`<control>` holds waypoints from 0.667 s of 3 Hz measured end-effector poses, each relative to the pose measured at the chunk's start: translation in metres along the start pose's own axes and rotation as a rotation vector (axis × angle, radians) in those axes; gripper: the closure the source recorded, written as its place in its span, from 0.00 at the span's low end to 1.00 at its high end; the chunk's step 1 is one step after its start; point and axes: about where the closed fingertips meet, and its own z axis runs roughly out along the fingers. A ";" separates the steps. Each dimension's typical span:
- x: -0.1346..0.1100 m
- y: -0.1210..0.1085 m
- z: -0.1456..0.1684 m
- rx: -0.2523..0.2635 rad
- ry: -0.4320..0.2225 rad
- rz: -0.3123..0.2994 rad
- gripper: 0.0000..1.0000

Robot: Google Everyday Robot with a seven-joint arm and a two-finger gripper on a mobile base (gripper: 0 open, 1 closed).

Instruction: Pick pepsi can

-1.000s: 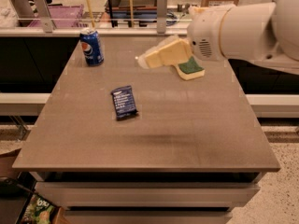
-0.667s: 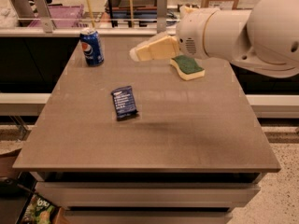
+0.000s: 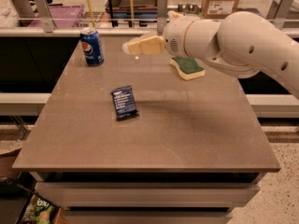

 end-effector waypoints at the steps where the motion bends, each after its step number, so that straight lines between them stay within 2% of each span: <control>1: 0.005 0.009 0.027 -0.016 -0.029 0.012 0.00; 2: 0.013 0.015 0.060 -0.051 -0.040 0.025 0.00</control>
Offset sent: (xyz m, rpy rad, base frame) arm 0.0542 0.0763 -0.0434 0.0653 0.0149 0.0903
